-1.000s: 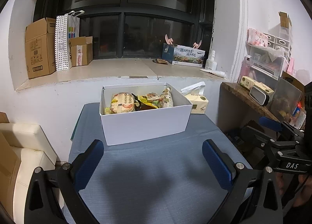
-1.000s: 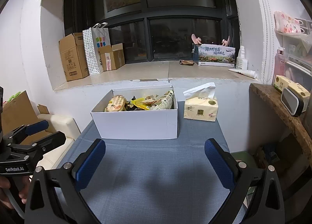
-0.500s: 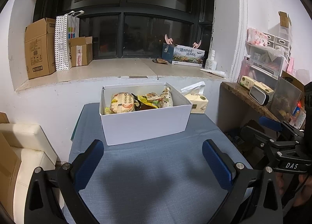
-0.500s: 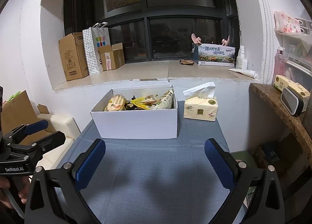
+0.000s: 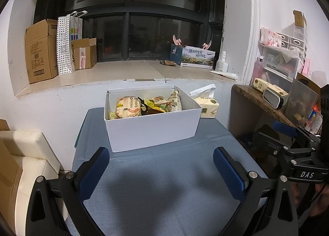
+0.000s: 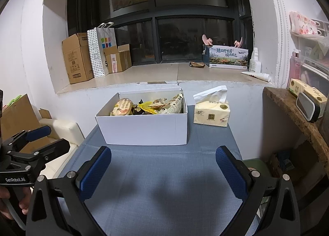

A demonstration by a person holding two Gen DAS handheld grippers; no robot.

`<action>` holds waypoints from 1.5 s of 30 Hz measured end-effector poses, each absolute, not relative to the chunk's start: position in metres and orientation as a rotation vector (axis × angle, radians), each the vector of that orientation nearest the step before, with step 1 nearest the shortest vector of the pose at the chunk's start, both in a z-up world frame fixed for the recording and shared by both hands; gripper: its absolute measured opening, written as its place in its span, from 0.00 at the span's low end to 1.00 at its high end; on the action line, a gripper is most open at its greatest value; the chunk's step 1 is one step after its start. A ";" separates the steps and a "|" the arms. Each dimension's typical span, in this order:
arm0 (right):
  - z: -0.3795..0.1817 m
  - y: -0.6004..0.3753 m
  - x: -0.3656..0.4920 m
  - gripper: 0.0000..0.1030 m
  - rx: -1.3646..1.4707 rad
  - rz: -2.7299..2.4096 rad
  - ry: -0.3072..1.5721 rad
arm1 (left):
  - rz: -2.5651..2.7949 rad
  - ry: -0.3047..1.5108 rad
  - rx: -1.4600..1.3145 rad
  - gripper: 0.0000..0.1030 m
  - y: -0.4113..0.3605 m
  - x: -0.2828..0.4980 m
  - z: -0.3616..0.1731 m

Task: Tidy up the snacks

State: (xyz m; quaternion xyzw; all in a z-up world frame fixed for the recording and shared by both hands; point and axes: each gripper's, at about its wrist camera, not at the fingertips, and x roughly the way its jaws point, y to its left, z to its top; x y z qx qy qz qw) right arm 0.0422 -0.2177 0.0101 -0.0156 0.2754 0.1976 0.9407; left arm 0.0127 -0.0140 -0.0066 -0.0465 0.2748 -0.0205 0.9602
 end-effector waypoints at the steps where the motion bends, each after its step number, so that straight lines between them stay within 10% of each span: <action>1: 0.010 -0.218 0.042 1.00 -0.033 0.402 0.561 | -0.042 0.557 -0.093 1.00 -0.014 0.013 -0.007; 45: 0.006 -0.217 0.041 1.00 -0.041 0.413 0.569 | -0.050 0.558 -0.078 1.00 -0.015 0.013 -0.004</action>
